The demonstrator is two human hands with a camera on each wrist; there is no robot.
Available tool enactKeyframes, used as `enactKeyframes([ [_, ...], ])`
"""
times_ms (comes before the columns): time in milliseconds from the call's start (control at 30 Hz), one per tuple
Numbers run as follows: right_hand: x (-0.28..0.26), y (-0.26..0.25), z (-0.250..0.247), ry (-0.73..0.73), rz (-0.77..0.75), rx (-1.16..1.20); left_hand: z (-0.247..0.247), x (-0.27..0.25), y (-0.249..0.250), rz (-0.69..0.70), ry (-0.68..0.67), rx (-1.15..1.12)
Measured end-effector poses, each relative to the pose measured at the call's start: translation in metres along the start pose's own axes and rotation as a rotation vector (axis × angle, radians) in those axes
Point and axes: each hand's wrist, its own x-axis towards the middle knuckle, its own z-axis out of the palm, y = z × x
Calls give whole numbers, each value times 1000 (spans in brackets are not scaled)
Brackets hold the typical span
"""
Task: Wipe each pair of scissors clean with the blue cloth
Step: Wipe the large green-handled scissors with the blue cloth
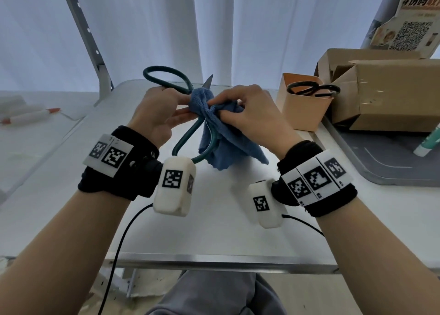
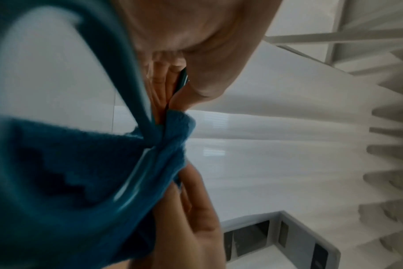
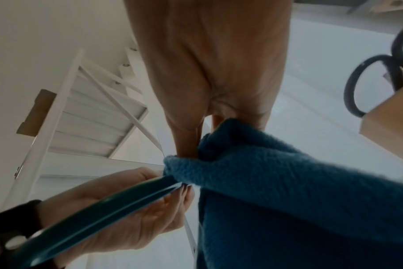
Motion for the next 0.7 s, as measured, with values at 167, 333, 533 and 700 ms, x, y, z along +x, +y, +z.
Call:
enactKeyframes([
  [167,0,-2,-4,-23,2,-35,-5,1,0,-66,-55,-46],
  [333,-2,-3,-7,-79,11,-57,-10,3,0,-114,-67,-109],
  [533,-4,7,-22,-139,86,-235,-16,2,-4,-95,20,-123],
  [700,-5,19,-30,303,106,-266,-19,1,-4,-35,71,-116],
])
